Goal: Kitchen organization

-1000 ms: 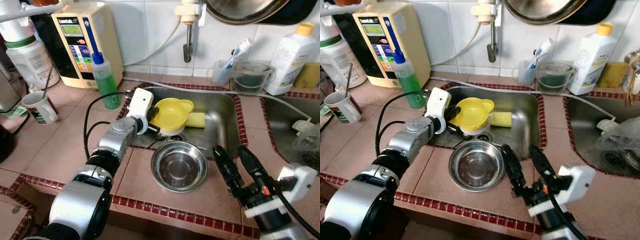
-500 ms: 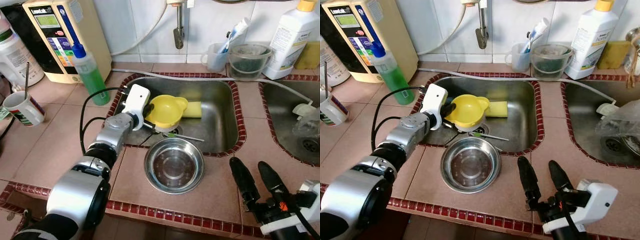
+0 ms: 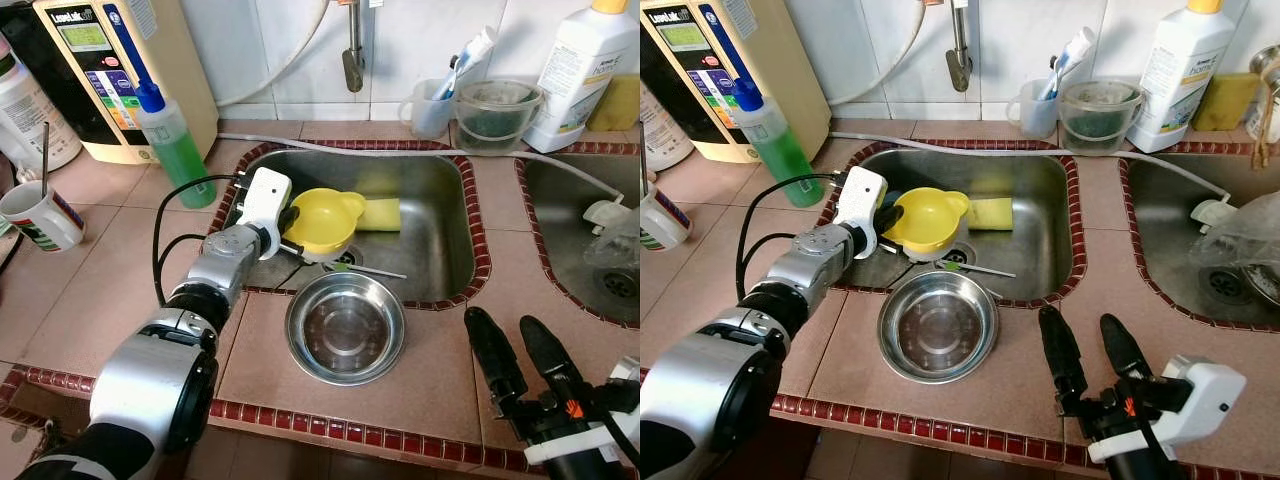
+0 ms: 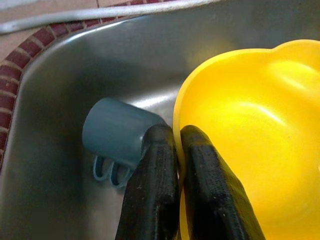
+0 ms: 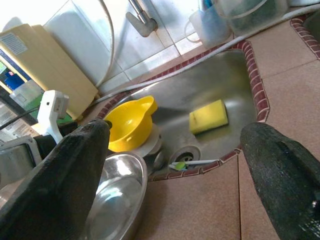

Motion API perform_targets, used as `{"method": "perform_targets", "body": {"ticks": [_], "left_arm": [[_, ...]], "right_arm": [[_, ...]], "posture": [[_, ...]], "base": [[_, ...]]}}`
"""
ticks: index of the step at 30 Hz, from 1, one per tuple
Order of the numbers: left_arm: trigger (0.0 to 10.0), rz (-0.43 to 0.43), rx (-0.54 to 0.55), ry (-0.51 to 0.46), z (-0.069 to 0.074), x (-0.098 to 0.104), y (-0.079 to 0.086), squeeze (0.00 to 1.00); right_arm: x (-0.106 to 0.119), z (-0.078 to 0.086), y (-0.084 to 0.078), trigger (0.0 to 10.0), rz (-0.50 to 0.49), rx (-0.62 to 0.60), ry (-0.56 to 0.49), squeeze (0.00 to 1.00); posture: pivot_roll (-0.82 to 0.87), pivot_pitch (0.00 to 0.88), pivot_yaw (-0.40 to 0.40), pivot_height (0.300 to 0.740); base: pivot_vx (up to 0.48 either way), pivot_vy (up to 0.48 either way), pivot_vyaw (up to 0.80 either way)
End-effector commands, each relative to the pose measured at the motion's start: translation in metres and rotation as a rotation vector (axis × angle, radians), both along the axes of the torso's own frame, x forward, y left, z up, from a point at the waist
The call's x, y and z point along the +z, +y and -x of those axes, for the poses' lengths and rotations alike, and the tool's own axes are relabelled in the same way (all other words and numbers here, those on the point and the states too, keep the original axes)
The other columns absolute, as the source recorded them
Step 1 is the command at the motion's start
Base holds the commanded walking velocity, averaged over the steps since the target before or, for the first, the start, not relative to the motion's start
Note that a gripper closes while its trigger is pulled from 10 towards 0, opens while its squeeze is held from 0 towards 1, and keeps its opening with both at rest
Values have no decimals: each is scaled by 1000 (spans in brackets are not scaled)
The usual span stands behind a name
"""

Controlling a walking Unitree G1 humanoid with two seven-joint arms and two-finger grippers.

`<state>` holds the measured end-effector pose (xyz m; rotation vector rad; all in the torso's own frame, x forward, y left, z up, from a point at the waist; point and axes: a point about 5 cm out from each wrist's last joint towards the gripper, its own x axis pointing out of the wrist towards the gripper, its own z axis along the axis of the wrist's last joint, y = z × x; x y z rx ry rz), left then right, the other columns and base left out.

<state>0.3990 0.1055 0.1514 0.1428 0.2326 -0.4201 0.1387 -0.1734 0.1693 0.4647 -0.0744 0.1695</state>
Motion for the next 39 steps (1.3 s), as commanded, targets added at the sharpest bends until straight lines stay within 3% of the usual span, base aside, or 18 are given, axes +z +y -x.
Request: {"method": "perform_targets", "body": {"ticks": [1,2,4,20,30,31,32,35,39], "left_arm": [[10000,-5,8,7,-2,4,5,110],[10000,-10,6,5,-2,4,5,110],[10000,-10,11,28,-1,1,6,1000],[10000,-13,-2,42,-1,0,6,1000],[10000,20,-32,-2,-4,12,7,1000],[10000,29,-26,-5,-4,13,9,271],[10000,39,-9,-11,-5,14,12,0],[10000,50,-5,-17,-5,14,14,0],[10000,129,-4,-67,-3,17,22,0]], "right_arm": [[6,2,3,10000,-5,11,-17,0],[6,2,3,10000,-4,12,-17,0],[6,2,2,10000,-4,13,-16,0],[5,-3,3,10000,-4,30,-23,0],[1,-23,4,10000,45,63,-52,0],[-1,-25,6,10000,71,77,-52,0],[-4,-31,13,10000,117,103,-54,0],[-6,-34,16,10000,136,119,-56,0],[-9,-49,24,10000,153,149,-75,0]], "posture": [[-273,145,152,740],[-274,145,152,740],[-273,146,153,740],[-261,127,147,740],[-222,84,129,740],[-218,78,125,740],[-206,71,119,740],[-189,59,110,740],[-156,37,91,740]], "base": [[0,0,0],[0,0,0],[0,0,0],[0,0,0],[0,0,0],[0,0,0],[0,0,0],[0,0,0],[0,0,0]]}}
